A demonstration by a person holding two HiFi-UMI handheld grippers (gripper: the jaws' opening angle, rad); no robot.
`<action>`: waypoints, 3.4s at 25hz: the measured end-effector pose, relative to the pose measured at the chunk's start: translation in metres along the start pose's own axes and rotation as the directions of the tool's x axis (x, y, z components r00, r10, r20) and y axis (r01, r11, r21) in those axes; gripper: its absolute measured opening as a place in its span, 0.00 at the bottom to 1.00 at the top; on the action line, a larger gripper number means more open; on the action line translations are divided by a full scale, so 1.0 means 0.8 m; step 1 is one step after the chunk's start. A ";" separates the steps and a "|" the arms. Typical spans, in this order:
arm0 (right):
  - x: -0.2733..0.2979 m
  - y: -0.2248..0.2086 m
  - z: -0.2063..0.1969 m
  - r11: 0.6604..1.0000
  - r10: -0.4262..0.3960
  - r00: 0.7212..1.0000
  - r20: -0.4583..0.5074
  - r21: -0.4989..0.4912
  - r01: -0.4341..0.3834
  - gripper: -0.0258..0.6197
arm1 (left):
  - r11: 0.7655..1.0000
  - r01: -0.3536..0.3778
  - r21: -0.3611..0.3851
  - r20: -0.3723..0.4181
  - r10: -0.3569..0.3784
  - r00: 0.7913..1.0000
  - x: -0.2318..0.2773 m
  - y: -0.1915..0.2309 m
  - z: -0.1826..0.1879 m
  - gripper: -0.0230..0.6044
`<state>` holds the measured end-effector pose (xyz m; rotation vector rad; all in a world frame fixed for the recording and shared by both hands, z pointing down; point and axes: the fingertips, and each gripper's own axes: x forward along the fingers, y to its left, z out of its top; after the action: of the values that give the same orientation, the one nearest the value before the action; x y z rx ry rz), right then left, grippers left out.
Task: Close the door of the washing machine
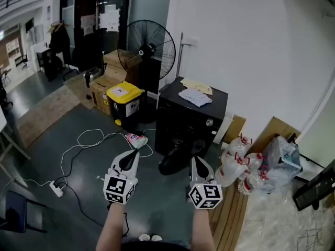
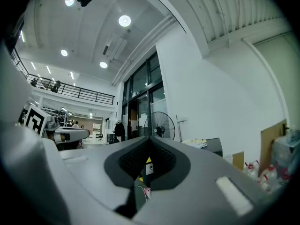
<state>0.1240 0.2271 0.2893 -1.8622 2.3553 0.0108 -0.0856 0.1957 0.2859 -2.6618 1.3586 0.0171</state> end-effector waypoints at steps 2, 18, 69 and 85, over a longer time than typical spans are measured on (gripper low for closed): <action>-0.001 0.001 0.000 1.000 0.005 1.000 0.006 0.005 -0.005 0.05 | 1.000 0.002 -0.001 -0.001 -0.002 1.000 0.000 -0.001 -0.003 0.04; 0.003 0.001 -0.020 0.998 0.030 1.000 -0.002 0.057 -0.030 0.05 | 0.994 0.081 -0.072 -0.039 -0.084 0.996 0.000 -0.017 -0.038 0.11; 0.598 -0.127 -0.162 0.947 -0.314 0.947 -0.063 0.047 0.317 0.05 | 0.929 0.335 -0.155 -0.047 -0.345 0.937 0.502 0.442 -0.221 0.51; 0.505 -0.218 -0.232 0.825 -0.553 0.813 -0.184 0.015 0.565 0.05 | 0.745 0.653 -0.134 -0.147 -0.667 0.730 0.582 0.244 -0.341 0.51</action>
<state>0.1827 -0.2218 0.4416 -2.5308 1.7634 -0.3021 0.0151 -0.3297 0.4930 -3.1119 0.3548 -0.2768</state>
